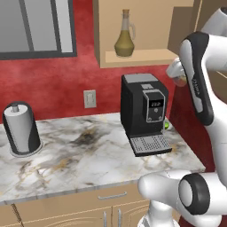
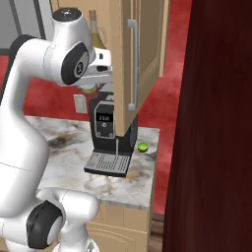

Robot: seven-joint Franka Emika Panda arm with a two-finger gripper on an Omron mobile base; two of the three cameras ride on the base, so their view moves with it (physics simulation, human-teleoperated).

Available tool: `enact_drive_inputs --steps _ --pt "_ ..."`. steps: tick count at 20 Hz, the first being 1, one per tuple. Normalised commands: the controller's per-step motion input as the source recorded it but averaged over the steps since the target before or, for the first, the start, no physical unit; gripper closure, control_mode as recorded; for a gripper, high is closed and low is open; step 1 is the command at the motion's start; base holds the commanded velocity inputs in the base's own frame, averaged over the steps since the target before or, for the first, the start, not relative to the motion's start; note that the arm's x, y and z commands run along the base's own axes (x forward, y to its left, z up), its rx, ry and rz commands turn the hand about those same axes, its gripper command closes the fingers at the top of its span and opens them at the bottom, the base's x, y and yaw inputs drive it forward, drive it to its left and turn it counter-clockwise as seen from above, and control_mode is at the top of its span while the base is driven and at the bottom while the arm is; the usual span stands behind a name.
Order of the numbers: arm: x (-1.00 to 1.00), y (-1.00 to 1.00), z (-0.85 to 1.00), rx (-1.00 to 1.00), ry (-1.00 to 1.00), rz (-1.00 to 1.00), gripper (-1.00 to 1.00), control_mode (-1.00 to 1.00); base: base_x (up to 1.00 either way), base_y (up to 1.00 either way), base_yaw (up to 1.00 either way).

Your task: Pick the canned food and jam from the counter and place them in the cabinets closest to them.

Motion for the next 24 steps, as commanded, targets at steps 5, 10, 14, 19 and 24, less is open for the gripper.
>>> enact_drive_inputs --steps 5,10,14,19,24 --pt "0.27 0.03 0.04 0.0 -0.13 -0.04 1.0 -1.0 0.0 0.0 0.0" --pt "0.49 0.05 0.15 0.0 -0.07 -0.06 1.0 -1.0 0.0 0.0 0.0" --pt "0.48 0.02 0.22 0.0 -0.03 -0.05 1.0 -1.0 0.0 0.0 0.0" --pt "0.44 0.0 0.17 0.0 -0.06 -0.02 1.0 -1.0 0.0 0.0 0.0" --pt "0.46 0.0 0.06 0.0 -0.07 -0.01 1.0 -1.0 0.0 0.0 0.0"
